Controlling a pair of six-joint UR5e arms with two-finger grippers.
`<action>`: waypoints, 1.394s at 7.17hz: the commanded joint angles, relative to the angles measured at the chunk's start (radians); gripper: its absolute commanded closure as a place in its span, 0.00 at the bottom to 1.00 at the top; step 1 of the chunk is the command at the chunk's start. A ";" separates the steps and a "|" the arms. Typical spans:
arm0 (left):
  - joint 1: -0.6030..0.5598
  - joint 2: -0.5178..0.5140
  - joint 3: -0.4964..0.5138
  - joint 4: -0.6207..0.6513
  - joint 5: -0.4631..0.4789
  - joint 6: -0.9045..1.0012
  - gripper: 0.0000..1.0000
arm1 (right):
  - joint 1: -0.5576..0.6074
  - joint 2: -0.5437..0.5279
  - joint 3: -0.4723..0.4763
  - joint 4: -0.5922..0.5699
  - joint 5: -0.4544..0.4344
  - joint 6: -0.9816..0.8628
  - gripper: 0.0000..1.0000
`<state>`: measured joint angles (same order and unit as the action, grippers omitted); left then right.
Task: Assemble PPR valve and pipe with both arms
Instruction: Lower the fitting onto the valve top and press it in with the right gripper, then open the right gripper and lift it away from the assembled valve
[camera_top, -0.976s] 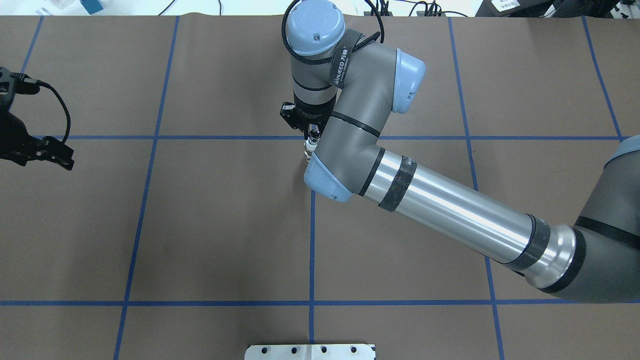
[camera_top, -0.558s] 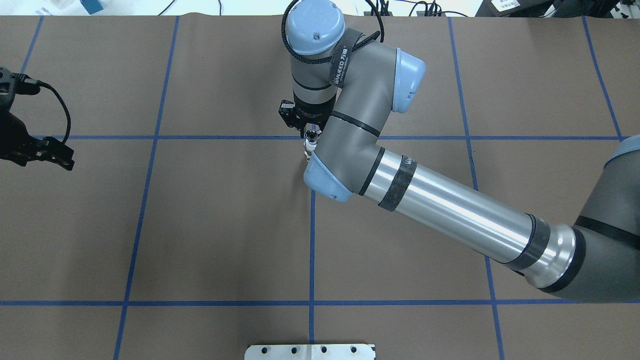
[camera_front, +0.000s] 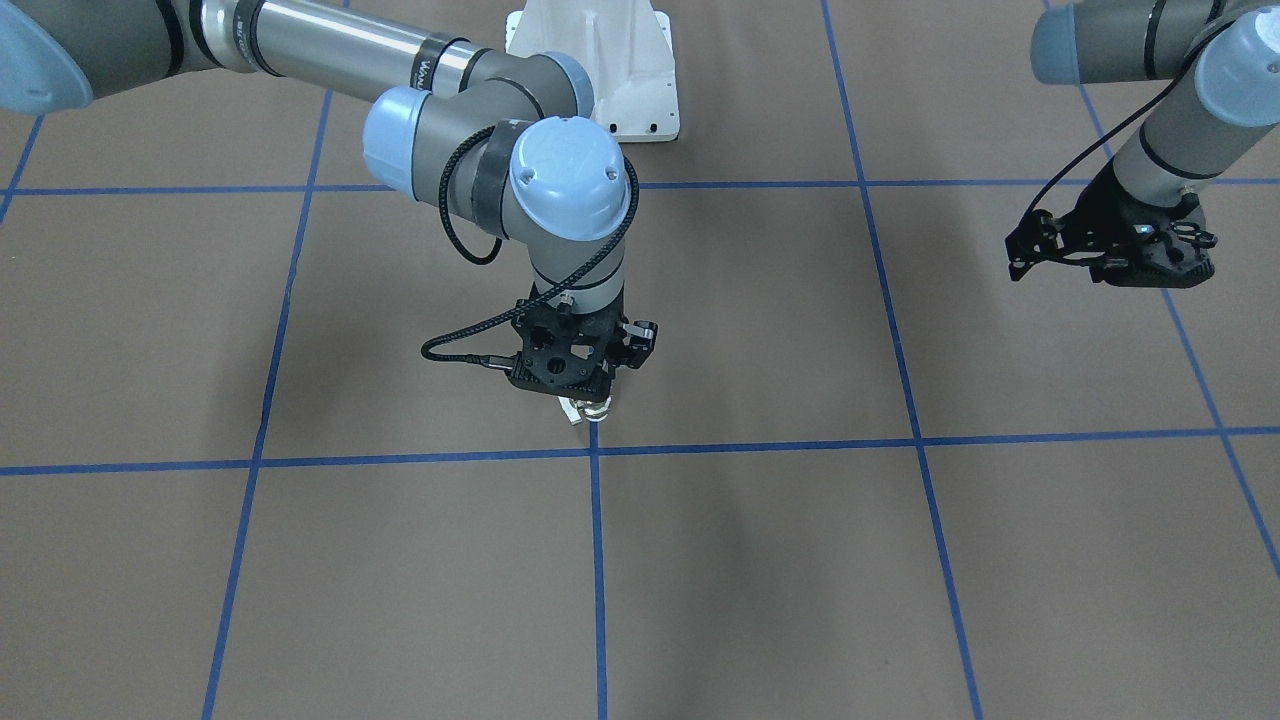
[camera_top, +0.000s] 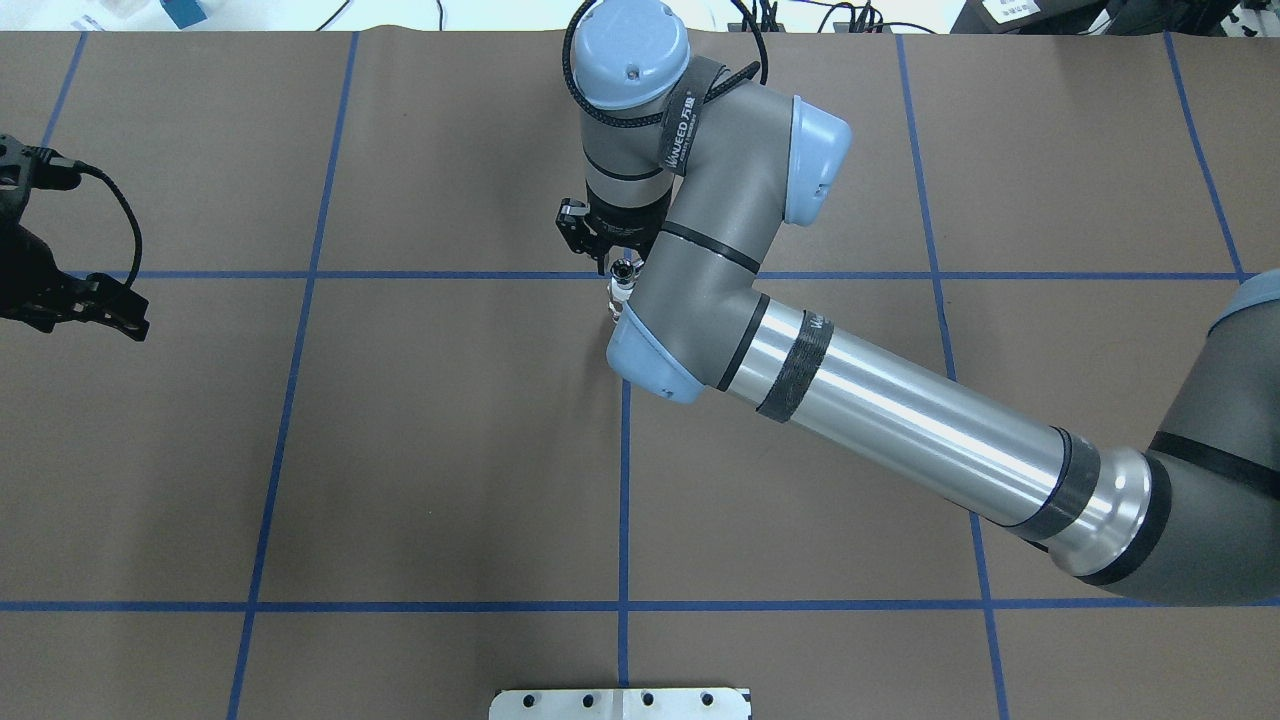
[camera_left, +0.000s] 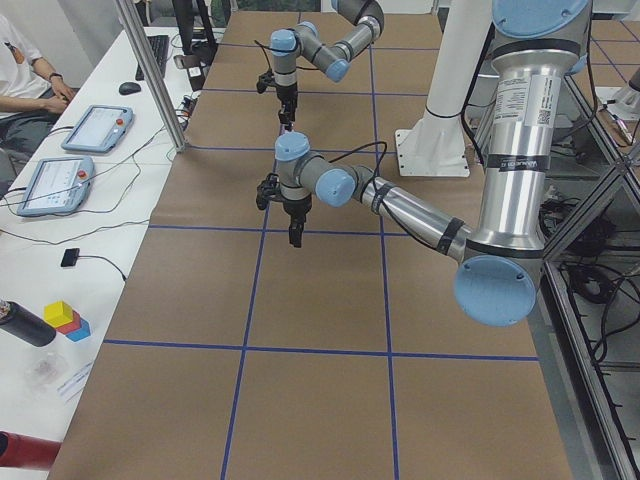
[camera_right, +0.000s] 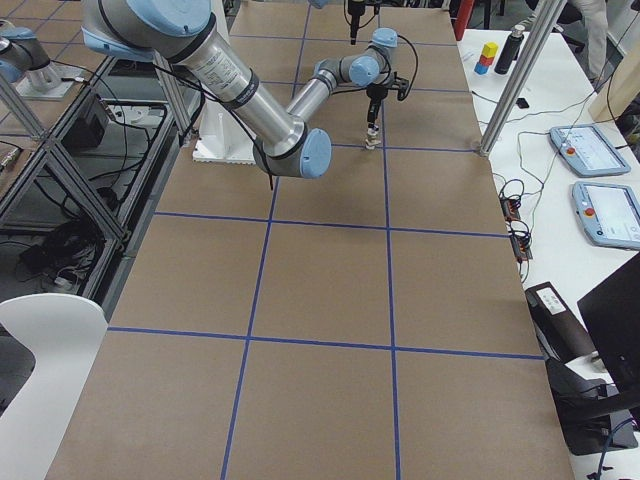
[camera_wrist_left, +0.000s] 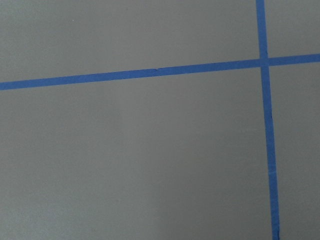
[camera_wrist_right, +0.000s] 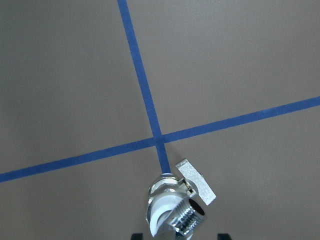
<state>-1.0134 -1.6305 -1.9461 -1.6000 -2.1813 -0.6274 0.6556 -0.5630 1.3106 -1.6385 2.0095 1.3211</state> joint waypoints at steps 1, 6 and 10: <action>0.001 0.000 0.001 0.000 0.000 0.000 0.01 | 0.001 0.002 0.010 0.005 0.002 0.004 0.35; 0.001 -0.002 0.003 0.000 0.000 0.000 0.01 | 0.064 -0.330 0.420 0.008 0.032 -0.003 0.02; -0.011 0.001 0.001 0.000 0.000 0.014 0.01 | 0.203 -0.703 0.555 0.081 0.031 -0.352 0.01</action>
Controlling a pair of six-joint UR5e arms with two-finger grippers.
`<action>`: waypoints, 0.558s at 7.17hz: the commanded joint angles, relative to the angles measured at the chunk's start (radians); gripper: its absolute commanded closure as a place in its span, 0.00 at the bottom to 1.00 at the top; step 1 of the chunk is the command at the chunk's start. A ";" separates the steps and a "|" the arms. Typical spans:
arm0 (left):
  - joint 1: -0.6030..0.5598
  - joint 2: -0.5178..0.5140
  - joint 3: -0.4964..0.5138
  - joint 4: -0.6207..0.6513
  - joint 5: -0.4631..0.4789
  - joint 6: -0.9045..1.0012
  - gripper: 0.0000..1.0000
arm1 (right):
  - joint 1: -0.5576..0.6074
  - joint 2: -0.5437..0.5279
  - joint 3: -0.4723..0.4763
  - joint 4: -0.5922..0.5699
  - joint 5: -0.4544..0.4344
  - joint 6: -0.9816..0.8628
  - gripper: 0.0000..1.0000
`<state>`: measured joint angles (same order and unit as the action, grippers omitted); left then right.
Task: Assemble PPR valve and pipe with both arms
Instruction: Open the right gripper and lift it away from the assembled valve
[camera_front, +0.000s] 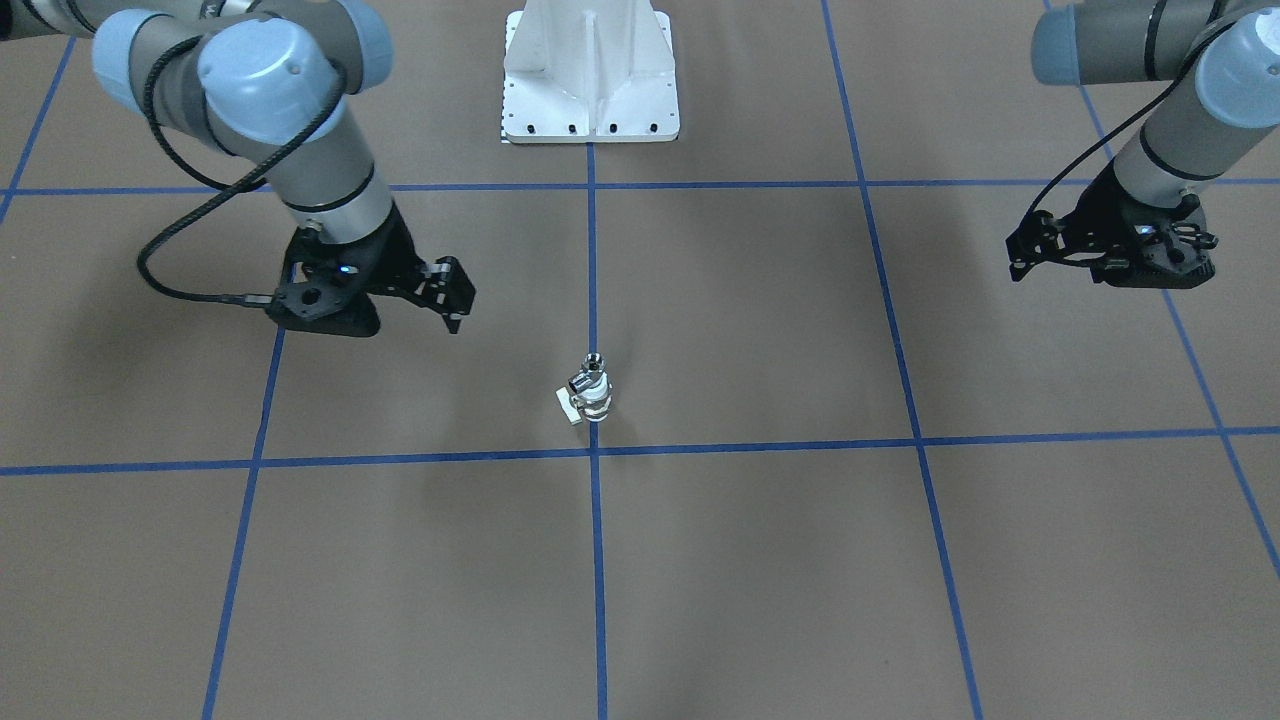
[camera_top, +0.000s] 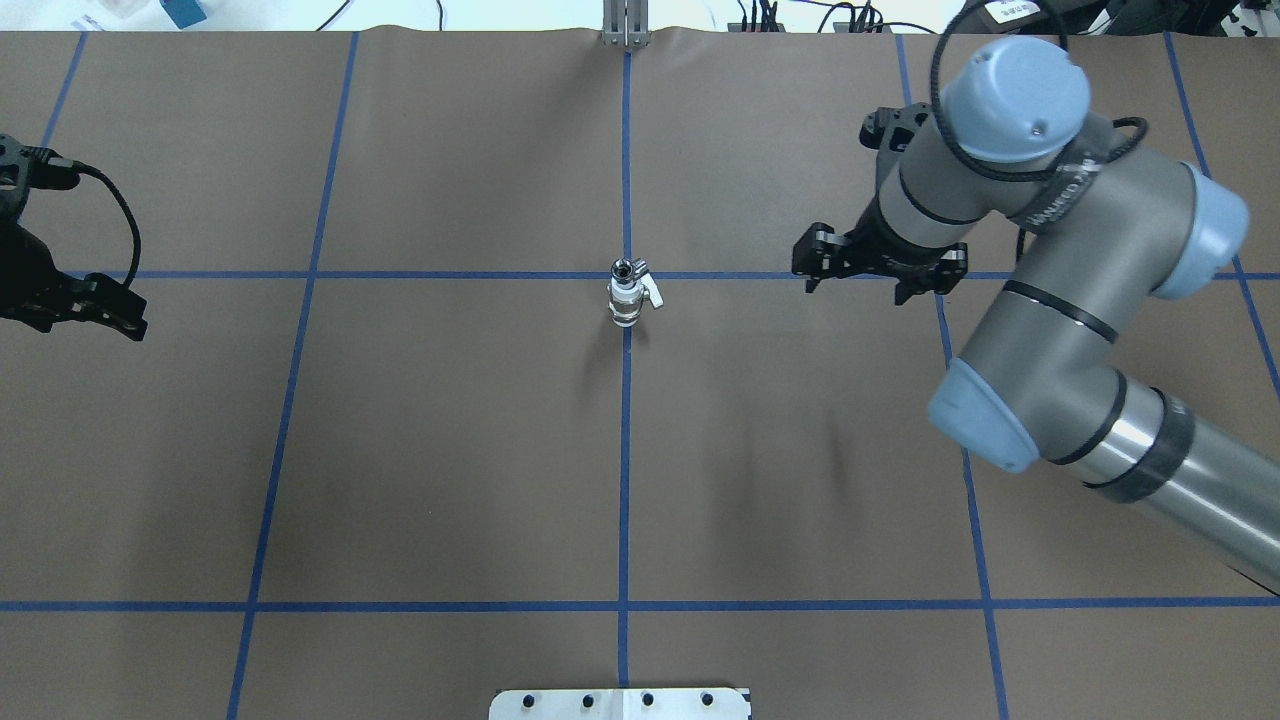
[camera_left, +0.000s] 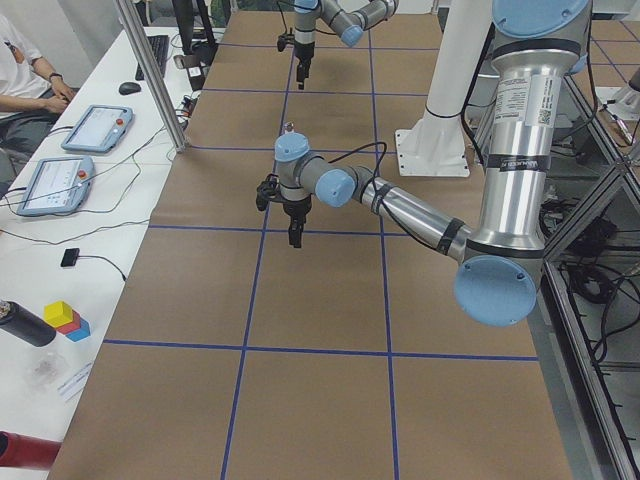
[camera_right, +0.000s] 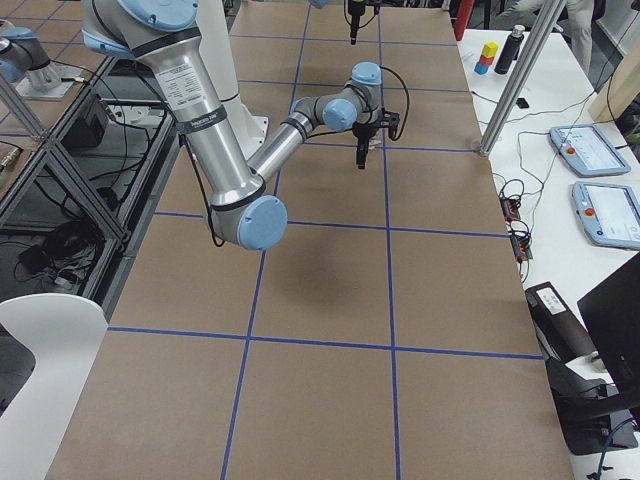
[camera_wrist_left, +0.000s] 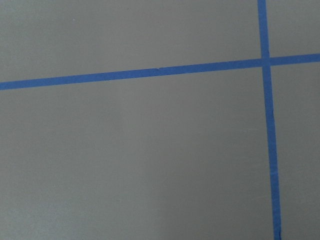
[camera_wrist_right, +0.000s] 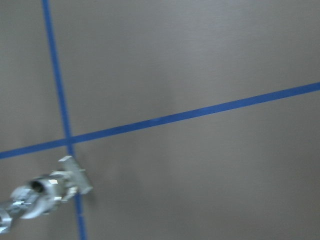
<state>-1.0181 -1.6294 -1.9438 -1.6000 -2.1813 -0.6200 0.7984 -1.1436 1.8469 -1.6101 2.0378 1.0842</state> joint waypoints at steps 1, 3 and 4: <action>-0.016 0.002 -0.001 0.000 -0.005 0.009 0.01 | 0.137 -0.225 0.003 0.153 0.053 -0.215 0.01; -0.084 0.044 0.005 -0.002 -0.017 0.134 0.01 | 0.308 -0.344 -0.014 0.177 0.192 -0.453 0.01; -0.141 0.062 0.032 -0.002 -0.027 0.232 0.01 | 0.362 -0.388 -0.015 0.176 0.197 -0.560 0.01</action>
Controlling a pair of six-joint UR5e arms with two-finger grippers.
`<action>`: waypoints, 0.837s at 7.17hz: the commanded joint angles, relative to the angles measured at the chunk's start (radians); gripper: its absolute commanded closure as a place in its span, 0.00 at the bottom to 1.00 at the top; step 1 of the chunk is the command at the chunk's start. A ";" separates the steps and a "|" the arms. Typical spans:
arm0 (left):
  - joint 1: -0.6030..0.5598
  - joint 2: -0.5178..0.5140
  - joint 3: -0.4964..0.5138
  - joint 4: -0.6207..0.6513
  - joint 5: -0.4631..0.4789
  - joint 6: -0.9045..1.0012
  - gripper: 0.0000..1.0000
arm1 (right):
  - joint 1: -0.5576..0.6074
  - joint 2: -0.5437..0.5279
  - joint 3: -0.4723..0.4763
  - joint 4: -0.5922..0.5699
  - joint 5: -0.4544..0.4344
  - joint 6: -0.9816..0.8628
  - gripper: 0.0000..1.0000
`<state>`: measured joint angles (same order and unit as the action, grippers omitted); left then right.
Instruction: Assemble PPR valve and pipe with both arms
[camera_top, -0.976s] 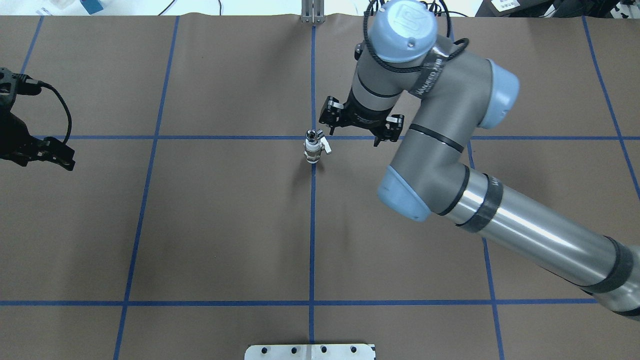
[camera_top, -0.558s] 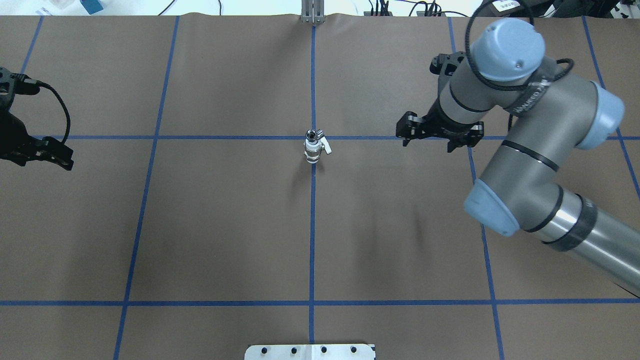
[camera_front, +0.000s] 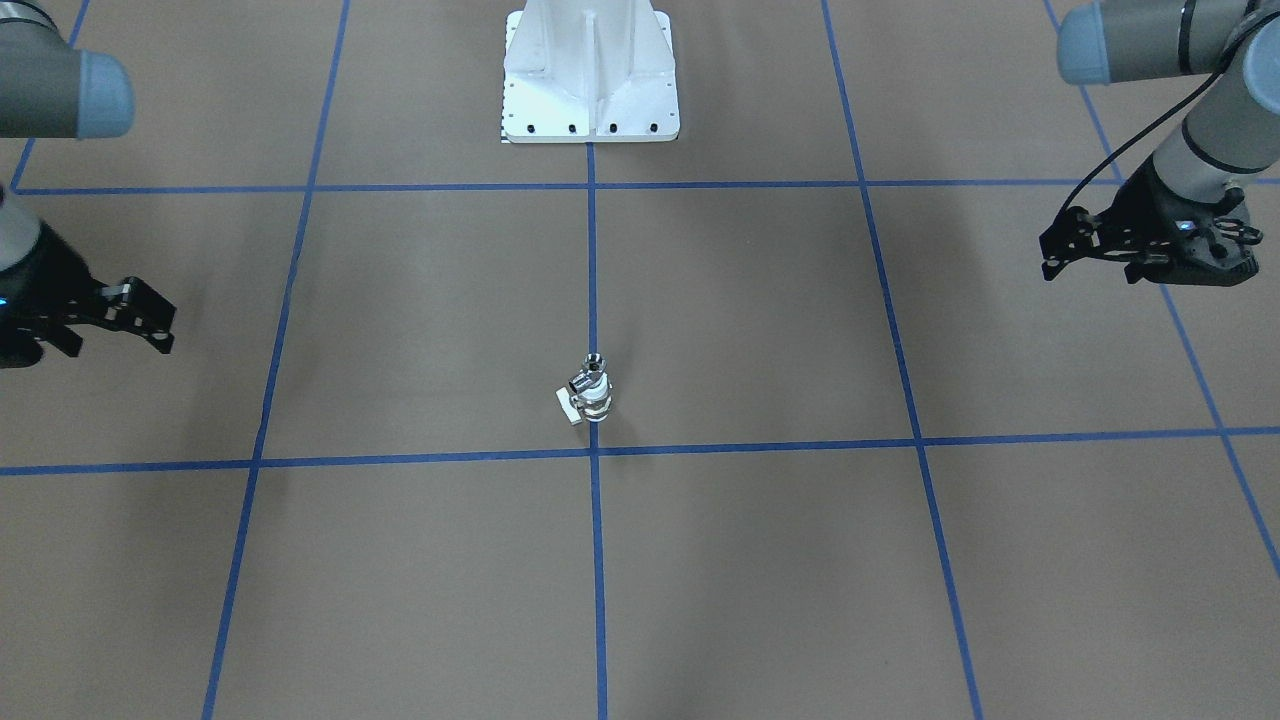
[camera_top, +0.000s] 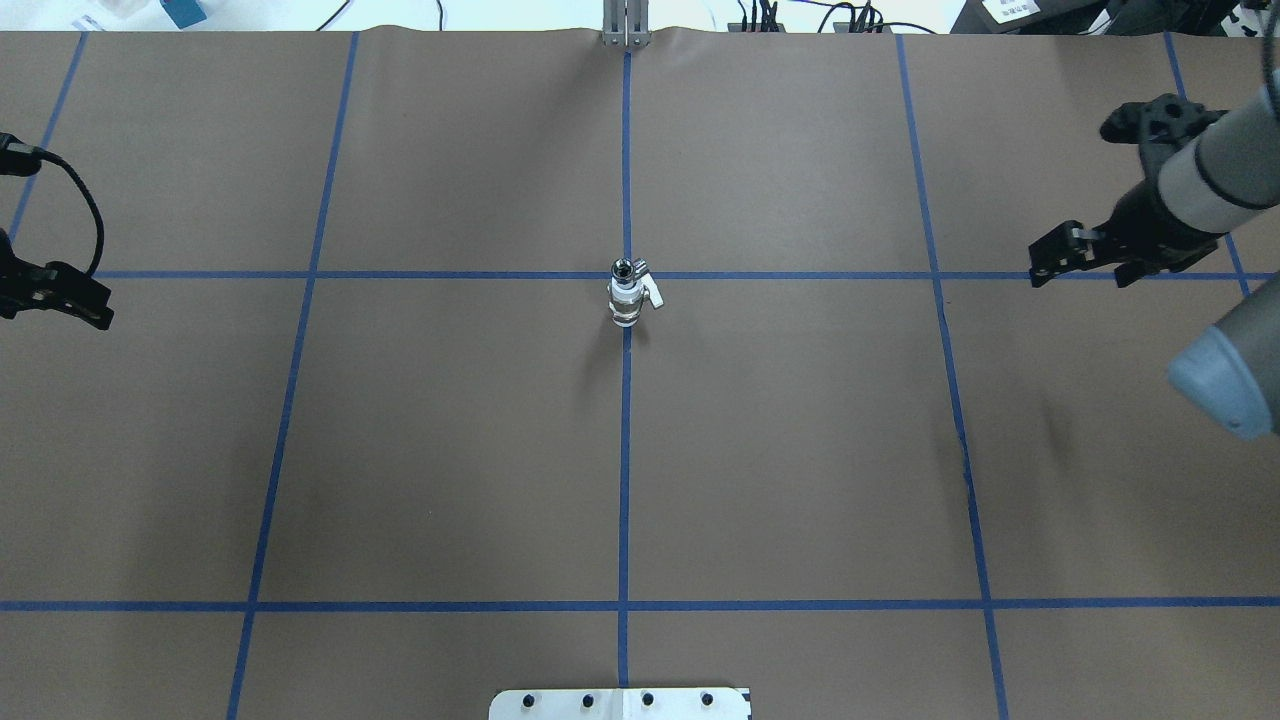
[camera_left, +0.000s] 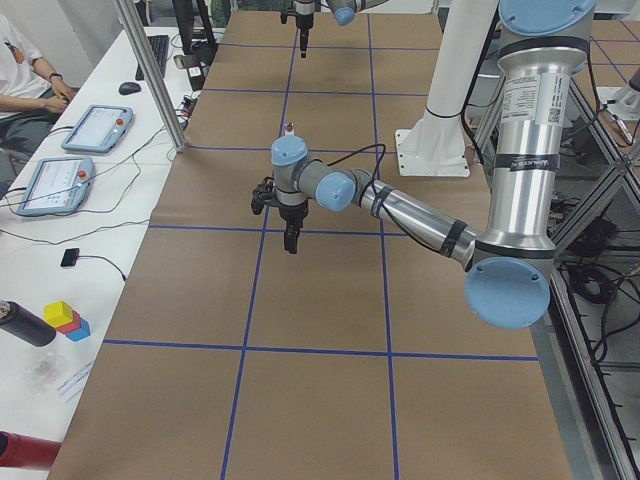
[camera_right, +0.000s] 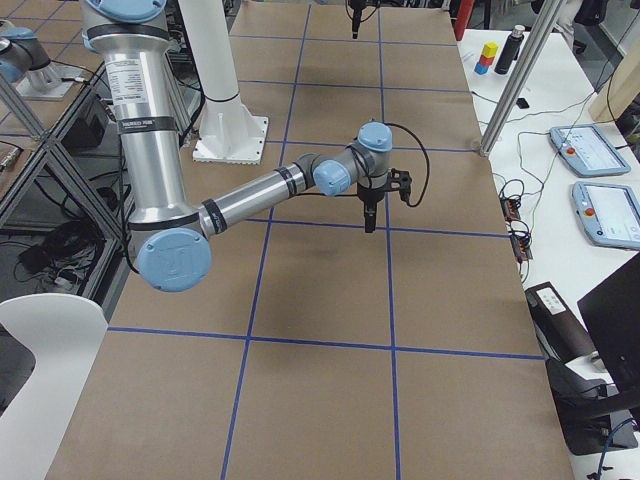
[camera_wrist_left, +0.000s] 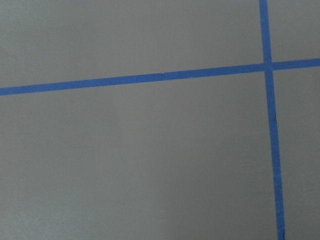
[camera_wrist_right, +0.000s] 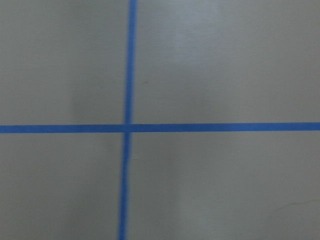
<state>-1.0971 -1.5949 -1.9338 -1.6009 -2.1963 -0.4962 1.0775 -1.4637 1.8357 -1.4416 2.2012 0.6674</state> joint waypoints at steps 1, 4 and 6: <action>-0.145 0.058 0.051 -0.002 -0.037 0.249 0.01 | 0.116 -0.090 -0.004 0.009 0.055 -0.178 0.01; -0.337 0.061 0.197 0.004 -0.146 0.515 0.01 | 0.168 -0.144 -0.006 0.010 0.058 -0.224 0.01; -0.340 0.049 0.193 0.016 -0.171 0.510 0.01 | 0.209 -0.159 -0.047 0.024 0.097 -0.229 0.01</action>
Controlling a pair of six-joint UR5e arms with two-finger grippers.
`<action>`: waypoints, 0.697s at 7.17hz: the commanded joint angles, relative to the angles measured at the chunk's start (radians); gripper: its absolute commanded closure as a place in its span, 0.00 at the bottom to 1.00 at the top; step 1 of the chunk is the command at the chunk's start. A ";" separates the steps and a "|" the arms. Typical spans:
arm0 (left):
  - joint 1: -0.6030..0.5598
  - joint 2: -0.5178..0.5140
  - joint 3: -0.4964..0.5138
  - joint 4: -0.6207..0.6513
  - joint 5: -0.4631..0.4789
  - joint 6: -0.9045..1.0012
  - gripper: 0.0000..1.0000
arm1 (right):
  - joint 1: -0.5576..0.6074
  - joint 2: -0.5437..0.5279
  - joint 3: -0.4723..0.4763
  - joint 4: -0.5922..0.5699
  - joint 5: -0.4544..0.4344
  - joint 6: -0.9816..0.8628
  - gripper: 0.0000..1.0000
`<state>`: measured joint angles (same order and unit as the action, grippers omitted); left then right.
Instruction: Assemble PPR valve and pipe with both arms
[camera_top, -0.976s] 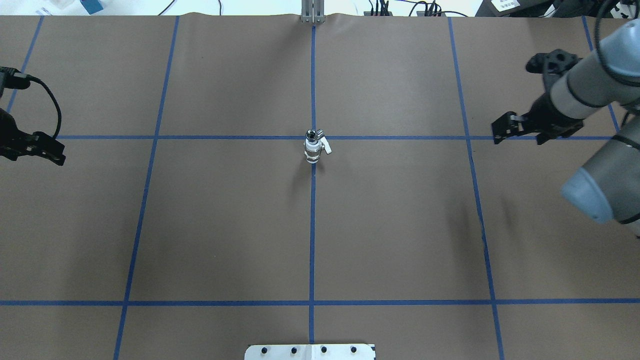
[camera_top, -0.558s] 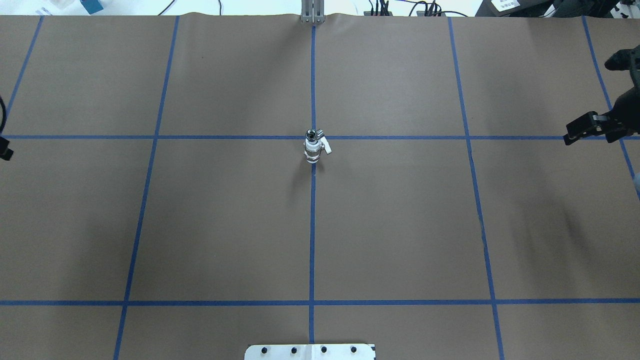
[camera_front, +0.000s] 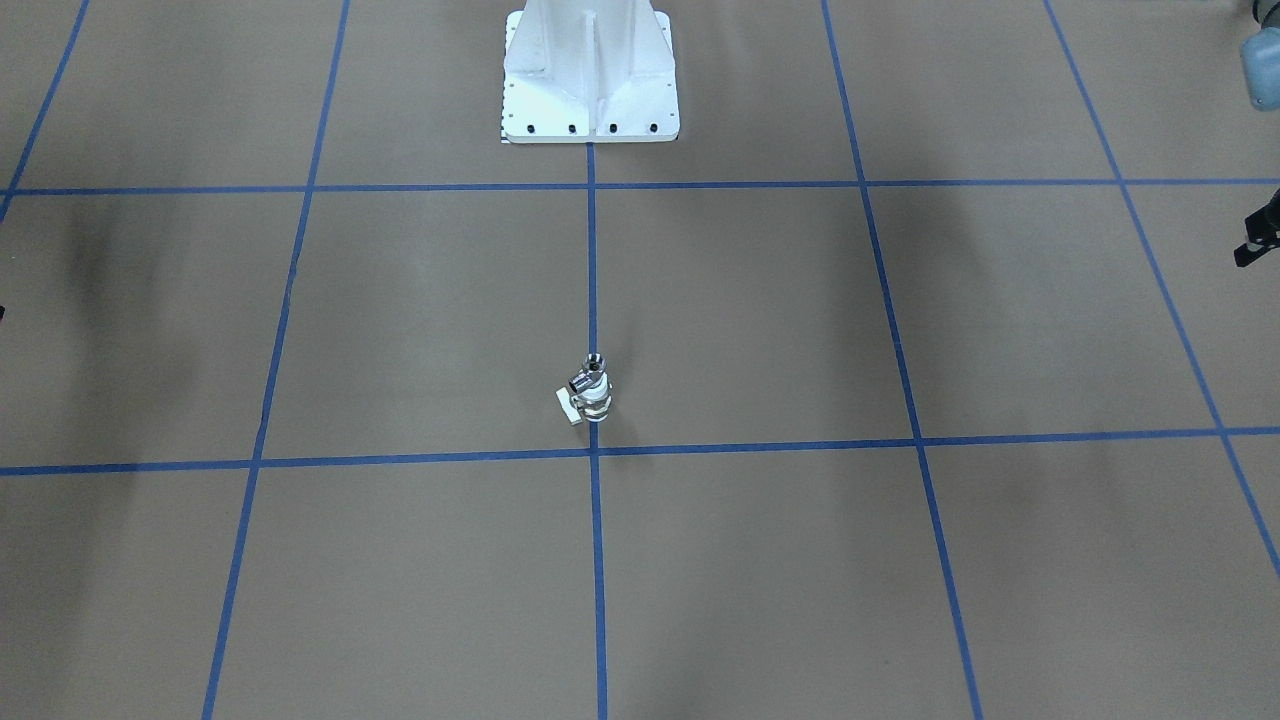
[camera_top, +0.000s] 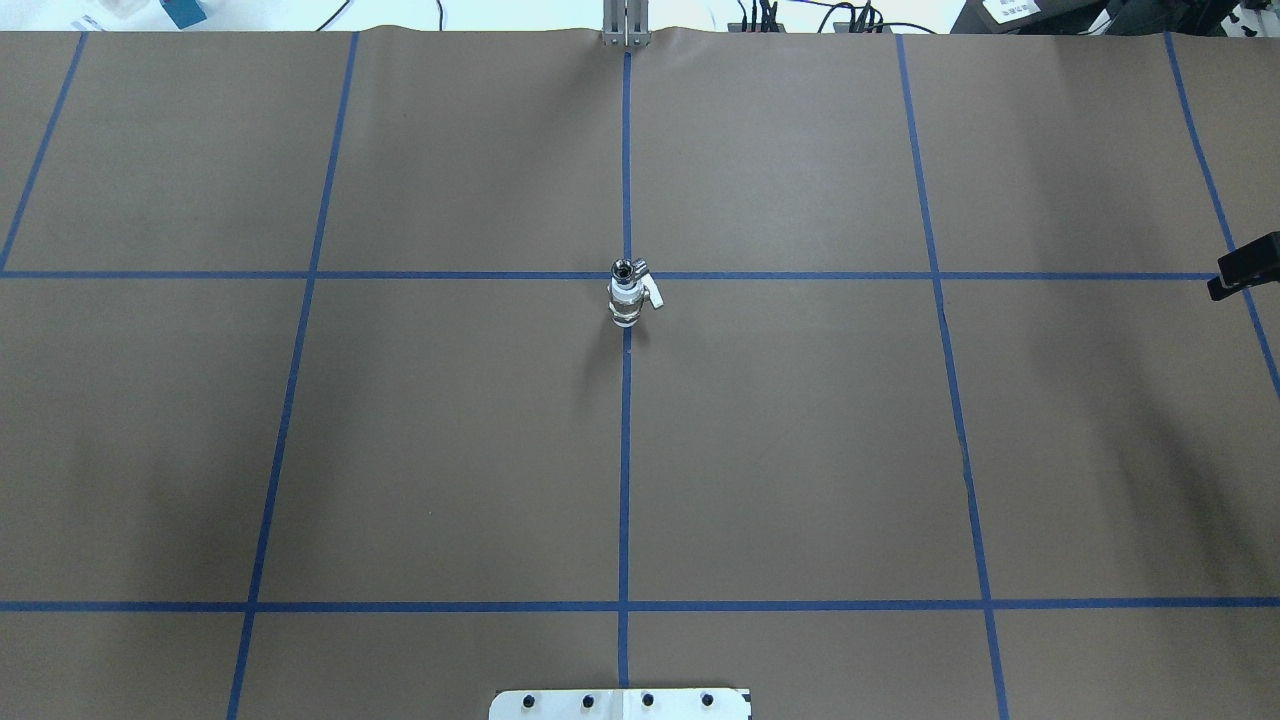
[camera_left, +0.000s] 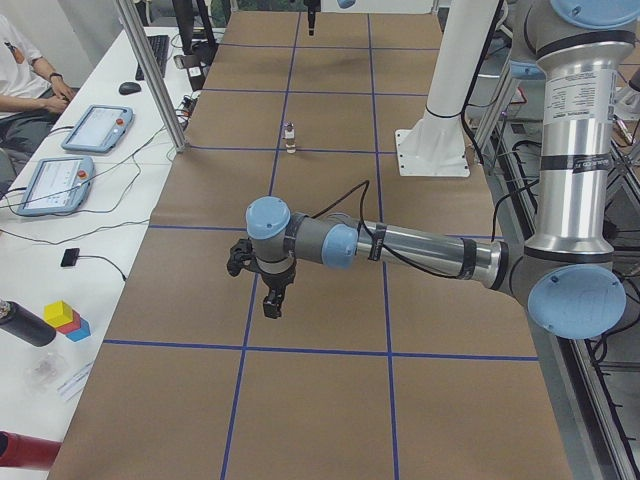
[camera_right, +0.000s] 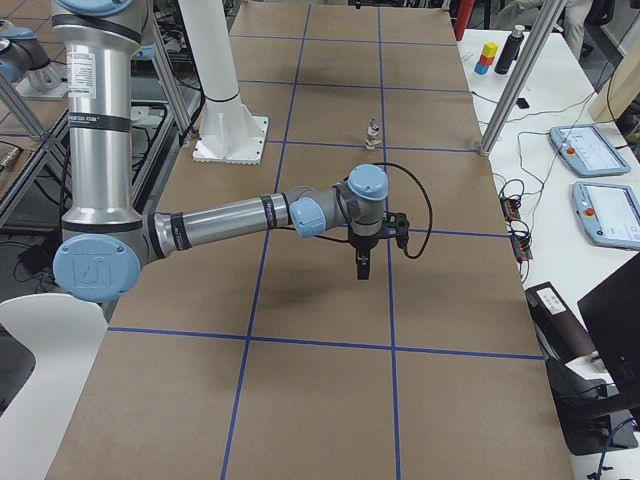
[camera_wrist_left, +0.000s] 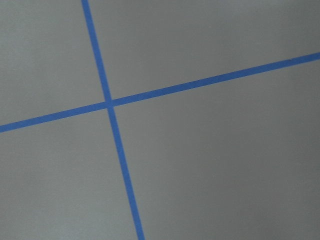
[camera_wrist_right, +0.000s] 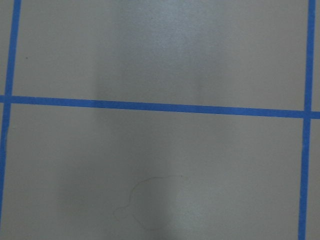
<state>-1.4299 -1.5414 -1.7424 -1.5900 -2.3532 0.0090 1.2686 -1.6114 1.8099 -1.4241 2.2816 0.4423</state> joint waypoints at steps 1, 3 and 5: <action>-0.006 -0.011 -0.002 0.004 -0.014 -0.051 0.01 | 0.037 -0.034 -0.036 0.060 0.018 -0.004 0.01; -0.006 -0.025 -0.002 0.005 -0.011 -0.089 0.01 | 0.046 -0.068 -0.031 0.079 0.027 0.003 0.01; -0.006 -0.026 -0.014 -0.004 -0.003 -0.127 0.01 | 0.045 -0.077 -0.050 0.122 0.025 0.007 0.01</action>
<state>-1.4358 -1.5699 -1.7517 -1.5874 -2.3590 -0.1035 1.3124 -1.6823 1.7663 -1.3207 2.3072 0.4462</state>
